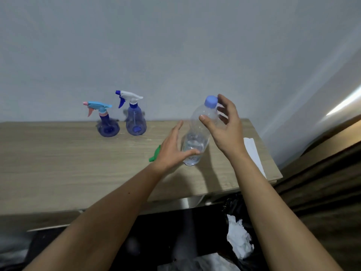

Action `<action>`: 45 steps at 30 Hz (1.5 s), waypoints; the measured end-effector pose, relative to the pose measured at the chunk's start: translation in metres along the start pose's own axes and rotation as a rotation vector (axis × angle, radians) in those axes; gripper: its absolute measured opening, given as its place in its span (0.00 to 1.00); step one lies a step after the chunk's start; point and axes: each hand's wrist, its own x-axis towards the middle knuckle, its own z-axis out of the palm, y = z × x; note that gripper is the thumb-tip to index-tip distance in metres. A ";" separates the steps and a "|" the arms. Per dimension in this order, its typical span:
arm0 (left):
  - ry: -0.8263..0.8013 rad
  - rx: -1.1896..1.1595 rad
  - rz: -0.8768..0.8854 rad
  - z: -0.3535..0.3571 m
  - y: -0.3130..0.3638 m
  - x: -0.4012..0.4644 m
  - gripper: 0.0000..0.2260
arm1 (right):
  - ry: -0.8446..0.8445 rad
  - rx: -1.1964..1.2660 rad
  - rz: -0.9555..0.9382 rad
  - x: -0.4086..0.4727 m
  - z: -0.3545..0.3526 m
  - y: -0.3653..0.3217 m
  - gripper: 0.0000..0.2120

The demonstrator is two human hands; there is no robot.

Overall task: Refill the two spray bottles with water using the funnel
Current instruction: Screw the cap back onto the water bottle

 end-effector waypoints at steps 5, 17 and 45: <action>0.083 0.118 -0.028 -0.040 -0.053 -0.026 0.52 | 0.000 -0.007 0.106 -0.025 0.010 0.045 0.47; 0.002 0.162 -0.118 -0.042 -0.131 -0.027 0.44 | -0.010 0.065 0.213 -0.050 0.055 0.128 0.45; -0.077 0.591 -0.175 -0.052 -0.120 0.139 0.40 | 0.011 0.052 0.160 0.090 0.112 0.152 0.44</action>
